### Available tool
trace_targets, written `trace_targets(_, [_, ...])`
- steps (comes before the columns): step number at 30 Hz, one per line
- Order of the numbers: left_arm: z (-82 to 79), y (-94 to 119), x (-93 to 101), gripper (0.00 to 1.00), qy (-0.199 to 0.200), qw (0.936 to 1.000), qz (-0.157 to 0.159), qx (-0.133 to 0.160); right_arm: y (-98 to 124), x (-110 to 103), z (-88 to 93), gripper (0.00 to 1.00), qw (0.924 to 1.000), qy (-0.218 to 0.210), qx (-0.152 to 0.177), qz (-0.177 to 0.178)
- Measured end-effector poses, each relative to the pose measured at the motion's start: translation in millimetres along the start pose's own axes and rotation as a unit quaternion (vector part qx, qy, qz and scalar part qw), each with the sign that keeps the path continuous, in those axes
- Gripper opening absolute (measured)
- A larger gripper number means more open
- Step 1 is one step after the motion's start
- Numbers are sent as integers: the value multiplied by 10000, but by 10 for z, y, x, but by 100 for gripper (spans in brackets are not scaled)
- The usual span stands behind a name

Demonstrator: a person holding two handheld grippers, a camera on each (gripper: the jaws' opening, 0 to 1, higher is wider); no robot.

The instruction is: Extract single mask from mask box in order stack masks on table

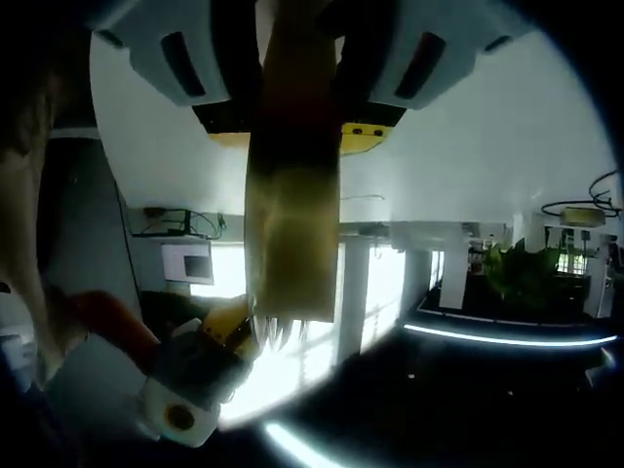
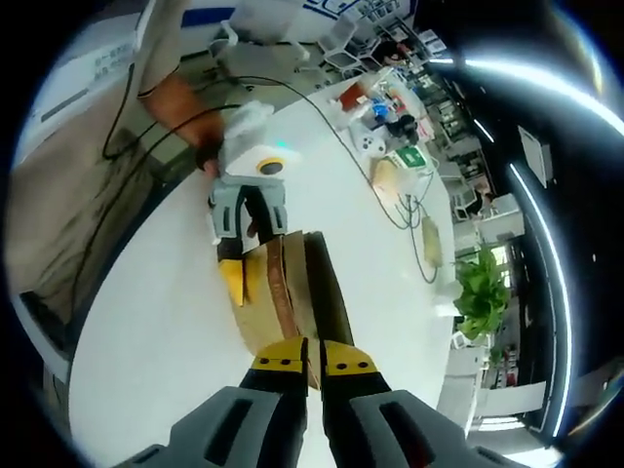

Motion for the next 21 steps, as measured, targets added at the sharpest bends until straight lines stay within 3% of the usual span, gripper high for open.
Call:
trace_targets(12, [2,1,4,19,-3,10000,-2,1,-18,92,-38,0,9989,265,-144,-352])
trace_targets(21, [2,3,2,19,1,10000,6,2,-37,216,-103,0,9928,436,-240,-1093])
Point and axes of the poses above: the point that each gripper's makers call its tool centre point, and the gripper's own axes: y roughly backward along the fingers, x roughly to its right, z roughly out of its underside, the point moved 10 cm from there along y, roughly backward along the fingers, and after that the axes turned 7 degrees about -x, right-handed, at the moved point
